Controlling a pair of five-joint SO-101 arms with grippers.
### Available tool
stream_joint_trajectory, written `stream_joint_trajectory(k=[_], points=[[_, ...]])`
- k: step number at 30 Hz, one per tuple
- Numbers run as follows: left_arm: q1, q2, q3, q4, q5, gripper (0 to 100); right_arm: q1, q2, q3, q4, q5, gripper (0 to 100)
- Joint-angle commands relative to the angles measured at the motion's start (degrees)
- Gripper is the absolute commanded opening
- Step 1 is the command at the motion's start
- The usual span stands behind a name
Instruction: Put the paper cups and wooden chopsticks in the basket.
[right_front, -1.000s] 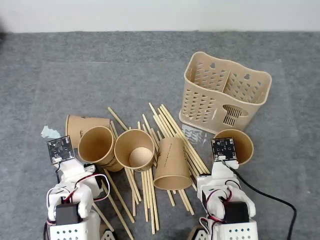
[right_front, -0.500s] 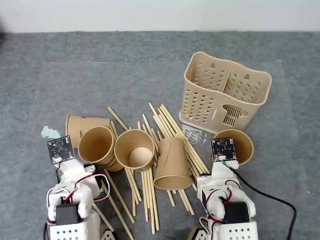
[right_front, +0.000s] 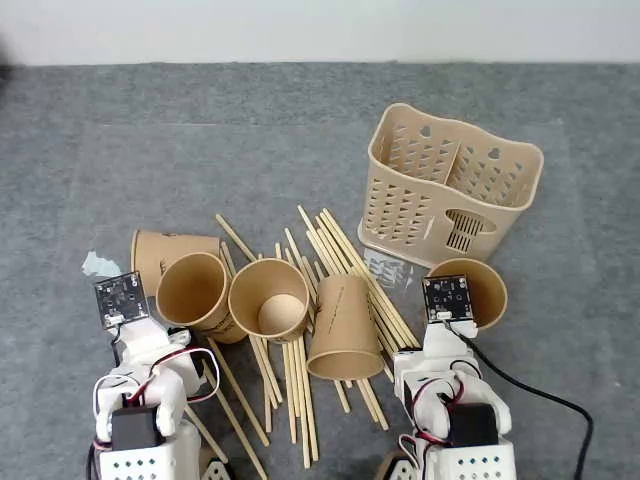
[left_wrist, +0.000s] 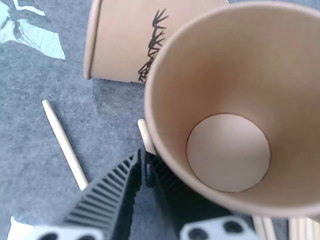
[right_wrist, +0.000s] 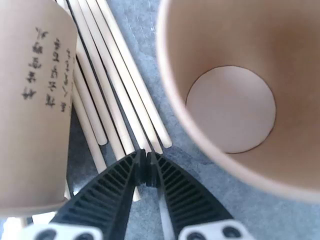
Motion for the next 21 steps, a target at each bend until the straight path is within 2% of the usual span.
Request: stream_joint_trajectory(k=[1, 21], points=[[-0.26, -0.7, -0.57, 0.09, 0.62, 1, 0.22, -0.66, 0.97, 0.22, 0.53, 0.9], [-0.26, -0.7, -0.57, 0.09, 0.62, 1, -0.84, -0.66, 0.97, 0.22, 0.35, 0.9]])
